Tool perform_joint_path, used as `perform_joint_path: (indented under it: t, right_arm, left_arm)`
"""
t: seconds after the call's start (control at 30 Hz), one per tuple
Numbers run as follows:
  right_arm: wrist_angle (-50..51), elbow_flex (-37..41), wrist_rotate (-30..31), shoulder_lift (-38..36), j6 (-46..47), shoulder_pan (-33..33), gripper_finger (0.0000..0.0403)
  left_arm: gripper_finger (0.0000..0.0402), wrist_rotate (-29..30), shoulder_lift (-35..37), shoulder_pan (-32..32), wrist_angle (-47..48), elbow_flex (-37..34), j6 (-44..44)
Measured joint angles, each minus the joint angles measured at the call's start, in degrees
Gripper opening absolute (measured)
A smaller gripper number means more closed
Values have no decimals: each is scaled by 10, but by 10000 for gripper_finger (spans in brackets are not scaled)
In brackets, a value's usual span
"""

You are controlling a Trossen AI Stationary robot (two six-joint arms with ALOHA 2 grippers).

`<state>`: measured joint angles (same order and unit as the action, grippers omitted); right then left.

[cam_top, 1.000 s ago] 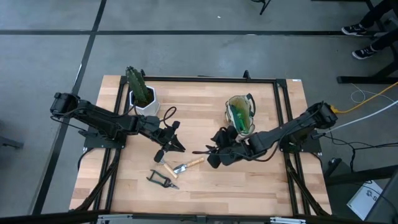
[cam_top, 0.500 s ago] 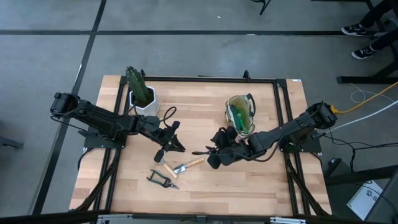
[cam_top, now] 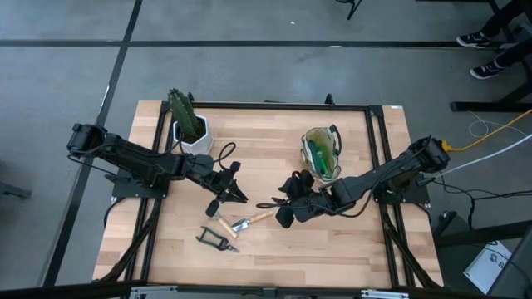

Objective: Pick & Place Garden tools in Gardening bag
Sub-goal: Put the trowel into the gardening bag

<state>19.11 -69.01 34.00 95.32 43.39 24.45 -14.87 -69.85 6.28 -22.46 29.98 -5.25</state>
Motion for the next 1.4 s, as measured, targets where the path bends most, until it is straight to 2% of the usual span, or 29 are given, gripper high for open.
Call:
perform_joint_path:
  t: [0.13,0.33,0.47,0.63,0.93,1.4]
  right_arm:
    - [-85,0,-16,20,-49,1,187]
    - [-192,0,-107,55,-156,1,187]
    - [-218,0,-156,73,-273,7,187]
    - [-220,0,-163,91,-348,20,187]
    - [-255,0,-165,132,-382,22,187]
    - [-242,0,-162,176,-364,-14,187]
  left_arm:
    - [31,0,0,0,0,0,0]
    - [31,0,0,0,0,0,0]
    - [31,0,0,0,0,0,0]
    - [31,0,0,0,0,0,0]
    - [31,0,0,0,0,0,0]
    - [31,0,0,0,0,0,0]
